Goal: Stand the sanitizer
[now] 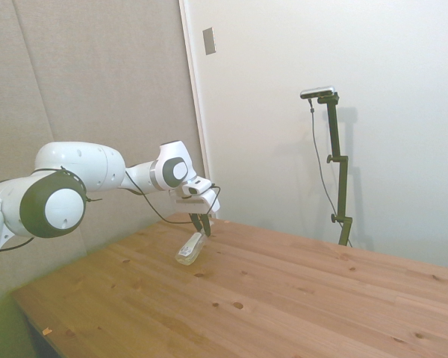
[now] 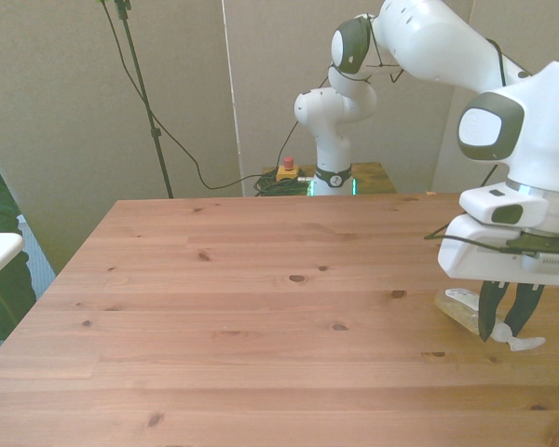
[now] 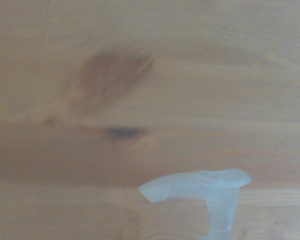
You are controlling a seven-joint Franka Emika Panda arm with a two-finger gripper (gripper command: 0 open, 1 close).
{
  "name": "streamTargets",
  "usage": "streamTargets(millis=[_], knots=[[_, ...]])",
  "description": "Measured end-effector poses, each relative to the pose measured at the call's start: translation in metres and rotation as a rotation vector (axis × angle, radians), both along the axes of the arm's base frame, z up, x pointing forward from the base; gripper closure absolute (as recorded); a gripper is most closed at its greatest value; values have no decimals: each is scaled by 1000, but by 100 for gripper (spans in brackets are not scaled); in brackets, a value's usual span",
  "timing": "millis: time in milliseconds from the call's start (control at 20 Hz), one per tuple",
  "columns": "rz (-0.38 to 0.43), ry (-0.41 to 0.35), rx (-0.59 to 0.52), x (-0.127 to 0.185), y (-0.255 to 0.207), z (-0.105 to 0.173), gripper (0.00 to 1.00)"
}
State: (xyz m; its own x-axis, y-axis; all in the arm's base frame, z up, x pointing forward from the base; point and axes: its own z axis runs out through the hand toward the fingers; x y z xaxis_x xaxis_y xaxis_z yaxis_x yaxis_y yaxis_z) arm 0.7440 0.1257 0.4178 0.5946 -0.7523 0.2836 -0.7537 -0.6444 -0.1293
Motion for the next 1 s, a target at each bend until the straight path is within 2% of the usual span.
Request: streamTargets(millis=[400,800,900,1000], knots=[[-212,-330,-84,-39,-43,25,100],[-423,-608,-268,-69,-101,38,100],[-462,-670,-305,-72,-104,36,100],[-484,-708,-328,-77,-101,20,100]])
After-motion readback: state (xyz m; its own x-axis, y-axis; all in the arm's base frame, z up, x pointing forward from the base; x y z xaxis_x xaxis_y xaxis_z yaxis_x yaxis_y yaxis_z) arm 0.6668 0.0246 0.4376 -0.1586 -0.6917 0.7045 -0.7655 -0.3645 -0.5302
